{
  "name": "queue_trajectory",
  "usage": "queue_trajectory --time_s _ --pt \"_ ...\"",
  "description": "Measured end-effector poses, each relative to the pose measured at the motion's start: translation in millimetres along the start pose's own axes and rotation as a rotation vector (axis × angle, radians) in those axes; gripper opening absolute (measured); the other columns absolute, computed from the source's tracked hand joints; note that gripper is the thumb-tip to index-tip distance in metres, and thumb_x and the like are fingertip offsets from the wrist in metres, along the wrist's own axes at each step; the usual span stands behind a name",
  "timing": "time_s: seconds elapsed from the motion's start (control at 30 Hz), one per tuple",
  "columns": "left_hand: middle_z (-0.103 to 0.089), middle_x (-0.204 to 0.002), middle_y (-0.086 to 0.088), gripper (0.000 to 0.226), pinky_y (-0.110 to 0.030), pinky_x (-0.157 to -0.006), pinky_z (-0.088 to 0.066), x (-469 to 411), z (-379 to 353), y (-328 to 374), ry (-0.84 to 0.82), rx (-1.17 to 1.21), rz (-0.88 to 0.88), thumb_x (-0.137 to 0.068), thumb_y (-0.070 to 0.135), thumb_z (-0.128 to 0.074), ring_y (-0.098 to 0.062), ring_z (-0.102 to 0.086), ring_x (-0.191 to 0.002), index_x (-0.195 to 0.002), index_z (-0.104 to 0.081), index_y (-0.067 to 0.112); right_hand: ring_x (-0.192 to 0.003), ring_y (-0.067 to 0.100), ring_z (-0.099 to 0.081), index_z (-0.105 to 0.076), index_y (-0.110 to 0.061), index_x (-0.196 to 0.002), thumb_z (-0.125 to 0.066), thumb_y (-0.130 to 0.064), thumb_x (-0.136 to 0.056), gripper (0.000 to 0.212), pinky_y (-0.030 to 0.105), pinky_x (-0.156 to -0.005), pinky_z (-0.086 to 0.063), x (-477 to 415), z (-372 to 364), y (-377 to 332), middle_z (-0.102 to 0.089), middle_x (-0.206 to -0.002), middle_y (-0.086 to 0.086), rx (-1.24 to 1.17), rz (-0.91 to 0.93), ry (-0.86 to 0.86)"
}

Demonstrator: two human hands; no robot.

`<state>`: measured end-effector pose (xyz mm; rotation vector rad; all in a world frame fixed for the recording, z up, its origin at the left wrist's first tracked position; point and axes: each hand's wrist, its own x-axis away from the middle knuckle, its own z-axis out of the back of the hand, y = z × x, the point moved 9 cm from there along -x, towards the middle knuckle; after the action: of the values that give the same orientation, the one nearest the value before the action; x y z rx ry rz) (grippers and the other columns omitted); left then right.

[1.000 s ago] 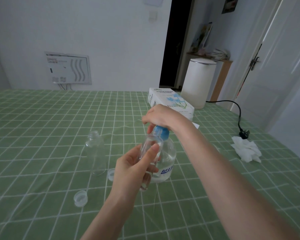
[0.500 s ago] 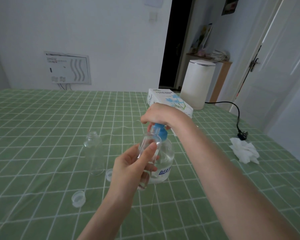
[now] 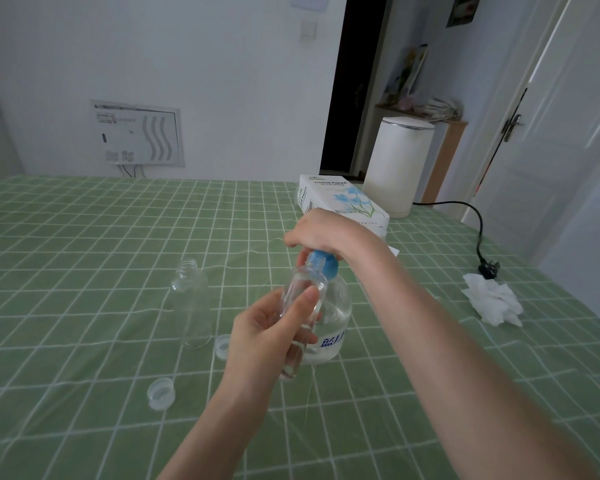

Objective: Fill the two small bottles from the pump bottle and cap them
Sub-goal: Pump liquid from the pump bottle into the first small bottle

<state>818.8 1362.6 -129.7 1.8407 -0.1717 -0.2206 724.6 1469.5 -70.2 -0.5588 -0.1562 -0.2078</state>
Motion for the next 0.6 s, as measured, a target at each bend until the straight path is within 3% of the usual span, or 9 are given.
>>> queue_trajectory --time_s 0.13,0.2,0.33,0.47,0.6 --pt "-0.073 -0.072 -0.001 0.044 -0.011 -0.043 -0.041 0.0 1.7 1.0 0.003 0.015 -0.003 -0.053 0.059 -0.067 -0.005 -0.061 -0.052 -0.076 -0.074 0.022 -0.065 0.018 -0.054 -0.062 -0.007 -0.113 -0.056 -0.026 -0.091 0.030 0.024 -0.059 -0.041 0.8 11.0 -6.6 -0.072 -0.106 0.009 0.072 0.034 0.061" --pt "-0.073 -0.073 -0.001 0.042 -0.012 -0.043 -0.042 -0.2 1.9 0.9 0.001 0.016 -0.004 -0.054 0.059 -0.067 -0.005 -0.061 -0.052 -0.076 -0.074 0.023 -0.060 0.016 -0.052 -0.062 -0.008 -0.113 -0.056 -0.026 -0.091 0.029 0.024 -0.055 -0.038 1.6 11.7 -7.0 -0.073 -0.104 0.008 0.093 0.029 0.063" --pt "-0.073 -0.074 -0.001 0.040 -0.011 -0.045 -0.043 -0.4 0.3 1.9 -0.013 0.010 -0.014 -0.056 0.059 -0.067 -0.004 -0.061 -0.053 -0.076 -0.074 0.026 -0.073 0.019 -0.057 -0.060 -0.008 -0.117 -0.056 -0.026 -0.092 0.032 0.025 -0.059 -0.041 2.2 8.8 -6.8 -0.072 -0.107 0.008 0.075 0.027 0.042" --pt "-0.073 -0.073 -0.001 0.036 -0.011 -0.044 -0.042 -0.7 0.9 0.8 -0.009 0.003 -0.010 -0.057 0.059 -0.067 -0.004 -0.061 -0.053 -0.072 -0.074 0.028 -0.090 0.025 -0.062 -0.058 -0.009 -0.124 -0.056 -0.025 -0.092 0.036 0.032 -0.080 -0.048 3.7 6.4 -6.9 -0.070 -0.113 0.010 0.052 0.018 0.019" --pt "-0.073 -0.072 -0.001 0.039 -0.012 -0.044 -0.042 -0.8 2.0 -0.2 -0.004 0.000 -0.007 -0.056 0.059 -0.067 -0.005 -0.061 -0.053 -0.073 -0.074 0.025 -0.094 0.027 -0.065 -0.058 -0.008 -0.124 -0.056 -0.025 -0.092 0.036 0.033 -0.082 -0.049 3.8 4.4 -4.5 -0.070 -0.114 0.010 0.048 0.009 0.015"
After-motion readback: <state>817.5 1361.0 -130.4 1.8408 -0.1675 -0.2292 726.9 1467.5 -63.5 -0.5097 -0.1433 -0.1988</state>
